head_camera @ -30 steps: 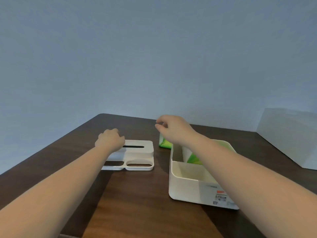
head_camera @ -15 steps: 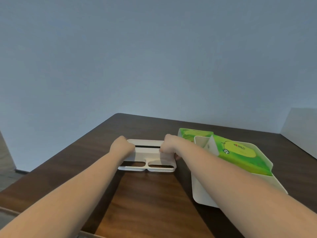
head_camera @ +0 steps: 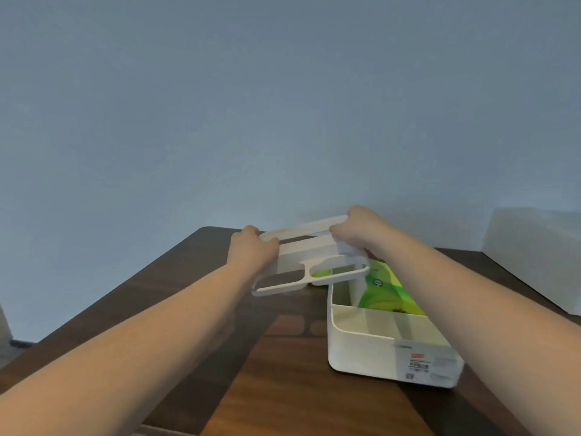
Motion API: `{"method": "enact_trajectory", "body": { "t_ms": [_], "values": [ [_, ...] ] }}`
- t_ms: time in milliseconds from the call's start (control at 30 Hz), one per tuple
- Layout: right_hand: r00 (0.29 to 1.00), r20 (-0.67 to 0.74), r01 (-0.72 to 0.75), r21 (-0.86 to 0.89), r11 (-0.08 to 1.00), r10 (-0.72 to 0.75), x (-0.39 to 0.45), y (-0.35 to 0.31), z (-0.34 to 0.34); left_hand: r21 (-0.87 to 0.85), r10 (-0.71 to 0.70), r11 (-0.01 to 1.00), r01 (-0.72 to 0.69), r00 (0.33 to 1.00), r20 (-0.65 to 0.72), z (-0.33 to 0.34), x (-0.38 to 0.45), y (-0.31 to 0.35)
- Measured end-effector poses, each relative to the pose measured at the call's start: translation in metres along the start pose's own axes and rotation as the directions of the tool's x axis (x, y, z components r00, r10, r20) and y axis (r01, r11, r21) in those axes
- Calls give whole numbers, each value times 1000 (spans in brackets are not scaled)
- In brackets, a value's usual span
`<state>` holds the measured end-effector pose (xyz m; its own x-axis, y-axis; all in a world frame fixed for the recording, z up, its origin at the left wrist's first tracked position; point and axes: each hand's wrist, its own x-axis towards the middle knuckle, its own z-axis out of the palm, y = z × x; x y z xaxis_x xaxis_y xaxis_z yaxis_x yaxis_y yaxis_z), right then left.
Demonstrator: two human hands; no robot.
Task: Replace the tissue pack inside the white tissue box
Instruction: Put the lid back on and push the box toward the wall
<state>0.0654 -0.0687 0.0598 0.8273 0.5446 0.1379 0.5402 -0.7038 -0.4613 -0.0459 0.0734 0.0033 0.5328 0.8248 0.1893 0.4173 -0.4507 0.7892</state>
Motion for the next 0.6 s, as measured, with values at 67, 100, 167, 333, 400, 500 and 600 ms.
{"method": "enact_trajectory", "body": {
  "t_ms": [67,100,167,333,400,500,600],
  "values": [
    [999,-22,-42,-24,999,41,-7,21,-14,-19,33,999,-32,998,47,10,-12,19],
    [998,-22,-67,-33,997,67,-12,32,-20,-26,44,999,-42,997,67,16,-18,28],
    [994,19,-111,-61,992,112,-24,52,-30,-49,50,998,-45,994,97,27,-30,41],
    [976,90,-179,-165,970,196,-44,92,-41,-77,6,997,5,989,149,50,-49,60],
    [969,95,-216,-135,967,229,-47,104,-43,-90,-23,995,39,985,170,60,-50,63],
    [963,103,-238,-120,964,250,-49,121,-43,-117,-48,990,76,974,223,73,-54,67],
    [960,99,-253,-100,962,263,-48,134,-39,-123,-53,988,90,961,272,86,-56,66]
  ]
}}
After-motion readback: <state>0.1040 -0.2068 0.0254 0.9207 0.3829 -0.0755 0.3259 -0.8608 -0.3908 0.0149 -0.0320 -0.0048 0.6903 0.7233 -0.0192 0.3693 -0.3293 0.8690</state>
